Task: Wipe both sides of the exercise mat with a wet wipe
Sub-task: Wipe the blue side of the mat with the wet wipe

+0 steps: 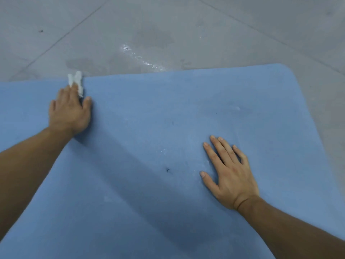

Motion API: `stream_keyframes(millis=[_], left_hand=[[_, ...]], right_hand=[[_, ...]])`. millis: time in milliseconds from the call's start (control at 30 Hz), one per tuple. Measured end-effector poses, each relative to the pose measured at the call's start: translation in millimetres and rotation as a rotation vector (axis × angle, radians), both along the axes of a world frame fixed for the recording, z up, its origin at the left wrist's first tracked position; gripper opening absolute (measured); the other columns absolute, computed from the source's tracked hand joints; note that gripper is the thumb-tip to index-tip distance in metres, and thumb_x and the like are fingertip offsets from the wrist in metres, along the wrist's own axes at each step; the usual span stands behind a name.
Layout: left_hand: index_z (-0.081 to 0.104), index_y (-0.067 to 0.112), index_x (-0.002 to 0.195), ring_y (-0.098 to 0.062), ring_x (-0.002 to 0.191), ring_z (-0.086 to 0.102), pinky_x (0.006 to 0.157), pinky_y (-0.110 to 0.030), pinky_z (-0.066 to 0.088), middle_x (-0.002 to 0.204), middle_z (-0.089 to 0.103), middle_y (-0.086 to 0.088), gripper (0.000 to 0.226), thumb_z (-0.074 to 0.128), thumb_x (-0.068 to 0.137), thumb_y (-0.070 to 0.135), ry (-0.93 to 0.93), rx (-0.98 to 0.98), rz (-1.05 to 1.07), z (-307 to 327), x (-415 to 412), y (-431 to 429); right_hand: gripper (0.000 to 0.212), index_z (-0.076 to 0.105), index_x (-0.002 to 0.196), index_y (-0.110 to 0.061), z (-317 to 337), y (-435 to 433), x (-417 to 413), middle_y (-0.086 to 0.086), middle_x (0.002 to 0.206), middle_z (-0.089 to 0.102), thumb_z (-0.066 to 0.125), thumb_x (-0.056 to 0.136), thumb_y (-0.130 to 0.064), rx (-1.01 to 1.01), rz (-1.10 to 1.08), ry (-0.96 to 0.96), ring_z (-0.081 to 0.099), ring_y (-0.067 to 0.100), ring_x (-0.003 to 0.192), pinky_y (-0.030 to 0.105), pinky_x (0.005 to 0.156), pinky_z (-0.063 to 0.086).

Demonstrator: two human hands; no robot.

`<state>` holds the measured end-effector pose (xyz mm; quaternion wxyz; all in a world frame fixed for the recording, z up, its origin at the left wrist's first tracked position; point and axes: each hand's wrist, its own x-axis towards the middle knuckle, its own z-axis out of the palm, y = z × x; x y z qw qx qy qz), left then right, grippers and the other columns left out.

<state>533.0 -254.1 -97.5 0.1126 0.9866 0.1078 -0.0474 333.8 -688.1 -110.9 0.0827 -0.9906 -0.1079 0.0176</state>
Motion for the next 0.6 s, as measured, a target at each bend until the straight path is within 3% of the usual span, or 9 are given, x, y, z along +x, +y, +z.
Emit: stream_keyframes(millis=[133,267,433,600], left_hand=[[0.023,0.006,0.161,-0.038,0.152,0.022,0.124,-0.054,0.018,0.164,0.028,-0.021,0.07,0.032,0.105,0.047,-0.009,-0.101,0.128,0,9,-20],[0.021,0.012,0.163,-0.035,0.158,0.01,0.129,-0.043,0.008,0.17,0.018,-0.019,0.076,0.026,0.099,0.053,-0.033,-0.16,-0.272,2,19,-105],[0.007,0.022,0.166,-0.021,0.16,-0.005,0.129,-0.038,0.002,0.174,0.002,-0.001,0.067,0.024,0.108,0.051,0.156,-0.128,-0.673,17,-4,-232],[0.008,0.023,0.166,-0.017,0.16,-0.002,0.128,-0.037,0.002,0.174,-0.001,0.008,0.064,0.028,0.11,0.047,0.111,-0.073,-0.715,11,-15,-209]], right_hand=[[0.075,0.031,0.163,-0.021,0,0,0,0.0,0.172,0.019,0.042,0.098,-0.058,-0.002,0.001,0.009,0.015,0.016,0.159,0.051,0.125,0.023],[0.075,0.031,0.163,-0.021,1,0,0,0.0,0.173,0.018,0.04,0.098,-0.058,-0.012,0.004,0.016,0.014,0.016,0.159,0.05,0.126,0.02],[0.075,0.032,0.163,-0.021,1,0,0,0.0,0.172,0.019,0.04,0.098,-0.058,-0.016,0.004,0.007,0.015,0.016,0.159,0.051,0.124,0.024],[0.075,0.032,0.163,-0.021,0,-1,0,0.0,0.172,0.019,0.041,0.098,-0.058,-0.011,0.002,0.008,0.015,0.016,0.159,0.049,0.125,0.021]])
